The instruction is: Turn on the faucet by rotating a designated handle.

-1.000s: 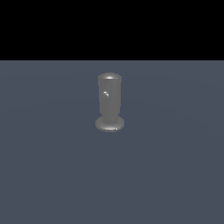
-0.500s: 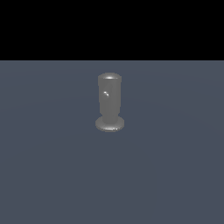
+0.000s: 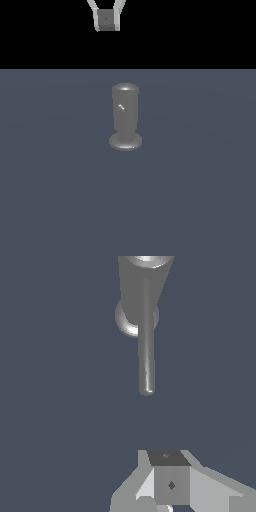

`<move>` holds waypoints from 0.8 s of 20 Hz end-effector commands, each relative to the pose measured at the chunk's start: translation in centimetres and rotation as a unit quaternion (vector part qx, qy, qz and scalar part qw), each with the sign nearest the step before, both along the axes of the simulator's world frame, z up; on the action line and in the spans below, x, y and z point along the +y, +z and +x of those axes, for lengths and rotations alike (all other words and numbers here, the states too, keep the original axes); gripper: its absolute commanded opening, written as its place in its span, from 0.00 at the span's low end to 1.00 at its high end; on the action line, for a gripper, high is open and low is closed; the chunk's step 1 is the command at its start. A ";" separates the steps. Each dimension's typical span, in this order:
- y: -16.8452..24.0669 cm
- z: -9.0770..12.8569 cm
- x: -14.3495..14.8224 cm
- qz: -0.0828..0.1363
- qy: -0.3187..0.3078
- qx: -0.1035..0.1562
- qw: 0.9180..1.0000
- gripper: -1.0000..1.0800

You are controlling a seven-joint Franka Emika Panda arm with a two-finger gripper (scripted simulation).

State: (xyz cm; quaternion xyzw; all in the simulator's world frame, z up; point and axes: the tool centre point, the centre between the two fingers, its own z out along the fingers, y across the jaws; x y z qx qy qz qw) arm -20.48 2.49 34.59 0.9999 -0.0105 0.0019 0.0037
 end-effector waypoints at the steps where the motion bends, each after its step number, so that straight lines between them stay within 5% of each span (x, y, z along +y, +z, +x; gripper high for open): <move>1: -2.1 0.7 0.6 0.001 0.000 0.000 1.000 0.00; 16: -11.2 4.2 3.3 0.004 0.002 0.002 1.000 0.00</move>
